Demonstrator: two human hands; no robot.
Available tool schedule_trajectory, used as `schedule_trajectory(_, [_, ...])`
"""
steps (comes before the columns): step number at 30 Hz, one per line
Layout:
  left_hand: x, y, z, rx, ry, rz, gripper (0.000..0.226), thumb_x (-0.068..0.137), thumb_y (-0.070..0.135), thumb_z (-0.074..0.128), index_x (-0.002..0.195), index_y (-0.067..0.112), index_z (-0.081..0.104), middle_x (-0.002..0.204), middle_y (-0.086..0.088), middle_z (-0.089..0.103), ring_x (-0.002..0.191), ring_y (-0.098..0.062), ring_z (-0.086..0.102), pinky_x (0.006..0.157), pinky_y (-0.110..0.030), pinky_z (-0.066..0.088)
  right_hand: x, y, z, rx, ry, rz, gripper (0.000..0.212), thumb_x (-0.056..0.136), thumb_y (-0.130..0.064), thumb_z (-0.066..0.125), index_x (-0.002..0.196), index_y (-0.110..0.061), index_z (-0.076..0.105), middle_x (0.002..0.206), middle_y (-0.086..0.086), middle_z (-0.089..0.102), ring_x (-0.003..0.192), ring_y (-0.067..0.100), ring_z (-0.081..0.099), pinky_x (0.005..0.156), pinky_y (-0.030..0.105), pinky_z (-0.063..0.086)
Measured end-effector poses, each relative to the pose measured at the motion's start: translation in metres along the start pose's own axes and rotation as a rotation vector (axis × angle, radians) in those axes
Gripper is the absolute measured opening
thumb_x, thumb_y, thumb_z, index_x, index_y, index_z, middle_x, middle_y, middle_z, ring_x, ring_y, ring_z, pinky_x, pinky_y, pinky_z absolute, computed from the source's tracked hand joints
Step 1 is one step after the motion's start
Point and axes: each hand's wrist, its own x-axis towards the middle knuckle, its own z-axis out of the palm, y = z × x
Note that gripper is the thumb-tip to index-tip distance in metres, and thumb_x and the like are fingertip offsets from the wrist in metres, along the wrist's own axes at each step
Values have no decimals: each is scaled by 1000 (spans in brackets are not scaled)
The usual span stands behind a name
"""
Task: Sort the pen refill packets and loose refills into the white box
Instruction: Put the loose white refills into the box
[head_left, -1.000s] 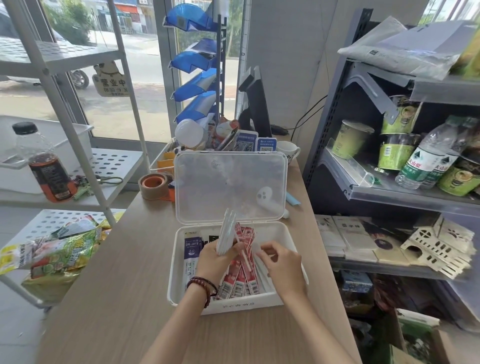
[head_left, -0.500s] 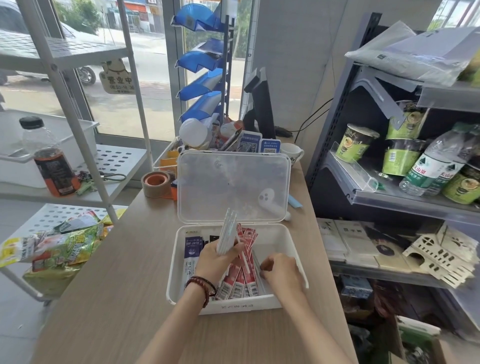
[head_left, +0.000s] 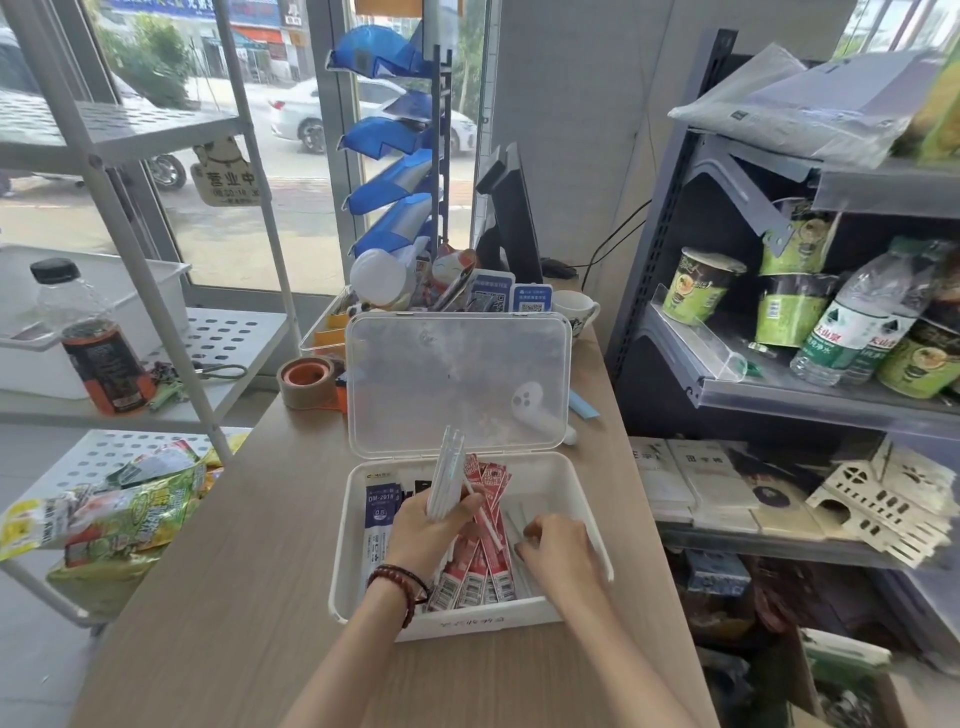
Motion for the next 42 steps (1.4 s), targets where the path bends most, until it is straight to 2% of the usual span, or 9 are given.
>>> schedule_trajectory(4, [0,0,-1,-73,7,-14,17,79,25,72,90,11,70,73,-10,72,67,-21,72,61,-40,59,-3,-4,-3,216,103,-88,29,92,-46,59,104,-22,71,93,-3,73,81,12,68,70,33,57])
schedule_trajectory(9, [1,-1,-1,-16,13,-7,14,80,27,71,89,15,68,67,-6,72,65,-24,70,60,-38,59,-13,-7,-11,414,182,-343,24,93,-43,59,85,-24,70,79,-10,70,72,3,65,68,23,53])
schedule_trajectory(13, [-1,-3,0,91,-19,33,17,81,28,70,85,11,69,67,-7,73,57,-18,68,56,-32,56,-12,-5,-11,427,107,-415,25,84,-49,69,88,-24,71,81,-11,69,77,4,65,70,16,51])
schedule_trajectory(16, [-4,-2,2,110,-66,47,17,83,23,69,86,6,67,65,-7,72,46,-14,63,43,-23,50,-12,-5,-13,419,90,-446,14,85,-39,72,92,-27,69,83,-11,69,79,2,65,71,16,53])
schedule_trajectory(18, [-4,-3,4,102,-86,46,15,82,23,69,88,10,67,66,-8,73,51,-18,66,46,-27,54,-12,-6,-14,396,74,-459,13,87,-33,71,98,-28,67,86,-11,70,81,0,65,73,16,54])
schedule_trajectory(22, [-3,-6,5,62,-90,63,18,81,24,70,98,17,68,77,-7,74,68,-24,73,54,-35,59,-14,-7,-15,375,120,-346,15,92,-30,64,106,-28,61,90,-12,68,81,-1,64,69,13,52])
schedule_trajectory(26, [-2,-6,5,83,-92,71,15,84,31,65,88,17,65,72,-6,71,52,-21,67,42,-26,50,-10,-4,-10,291,168,-130,10,93,-26,61,104,-24,61,92,-9,70,79,6,65,66,21,54])
schedule_trajectory(33, [-1,-7,5,226,-133,132,34,86,46,55,74,14,52,52,5,47,35,-5,40,37,-17,35,-4,-4,-4,120,96,-46,9,91,-18,62,99,-23,63,89,-4,69,76,11,66,65,29,57])
schedule_trajectory(42, [2,-9,3,136,-115,130,43,93,49,38,69,13,44,46,8,41,37,-8,35,39,-21,32,-1,-1,0,21,46,65,11,89,-18,60,97,-23,64,89,-1,68,75,17,65,47,22,36])
